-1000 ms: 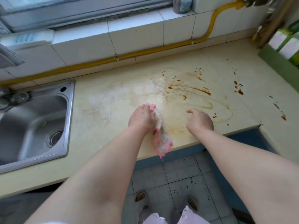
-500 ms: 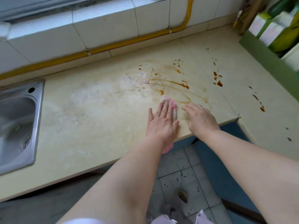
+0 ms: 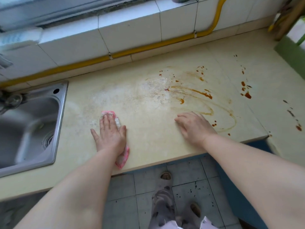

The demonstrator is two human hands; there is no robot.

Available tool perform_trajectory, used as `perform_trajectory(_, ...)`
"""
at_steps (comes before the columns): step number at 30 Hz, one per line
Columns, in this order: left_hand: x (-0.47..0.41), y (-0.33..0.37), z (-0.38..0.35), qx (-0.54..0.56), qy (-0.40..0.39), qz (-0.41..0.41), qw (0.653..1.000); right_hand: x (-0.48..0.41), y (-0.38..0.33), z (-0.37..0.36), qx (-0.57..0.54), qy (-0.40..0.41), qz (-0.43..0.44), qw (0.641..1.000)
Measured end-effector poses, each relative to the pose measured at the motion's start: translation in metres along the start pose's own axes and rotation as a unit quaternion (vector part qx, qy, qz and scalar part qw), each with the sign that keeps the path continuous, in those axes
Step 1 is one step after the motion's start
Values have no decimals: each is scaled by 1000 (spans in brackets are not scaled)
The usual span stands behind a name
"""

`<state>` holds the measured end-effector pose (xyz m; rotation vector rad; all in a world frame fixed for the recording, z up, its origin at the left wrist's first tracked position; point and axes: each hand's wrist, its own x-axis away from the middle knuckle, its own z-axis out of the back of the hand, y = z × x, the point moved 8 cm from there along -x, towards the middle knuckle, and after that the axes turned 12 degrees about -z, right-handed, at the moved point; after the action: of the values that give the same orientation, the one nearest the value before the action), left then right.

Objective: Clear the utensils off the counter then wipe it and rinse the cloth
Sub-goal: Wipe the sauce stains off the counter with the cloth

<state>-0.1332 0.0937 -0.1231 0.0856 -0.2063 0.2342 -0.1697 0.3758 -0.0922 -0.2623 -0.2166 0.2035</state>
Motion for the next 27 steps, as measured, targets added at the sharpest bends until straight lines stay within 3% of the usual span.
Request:
perform_trajectory(6,-49,12,9,13,3,14,1000,-12,-3,5,1,16,32,999)
perform_trajectory(16,-133,89,19,-11,2,-78,997,-30,6,14,-12,5,35,999)
perform_trajectory(20,-145,136,19,-16,-3,-131,991,-37,50,37,-22,80,-78,993)
perform_trajectory(27,-142,210,15,-20,-6,-221,975,-4,153,55,7,104,-306,946)
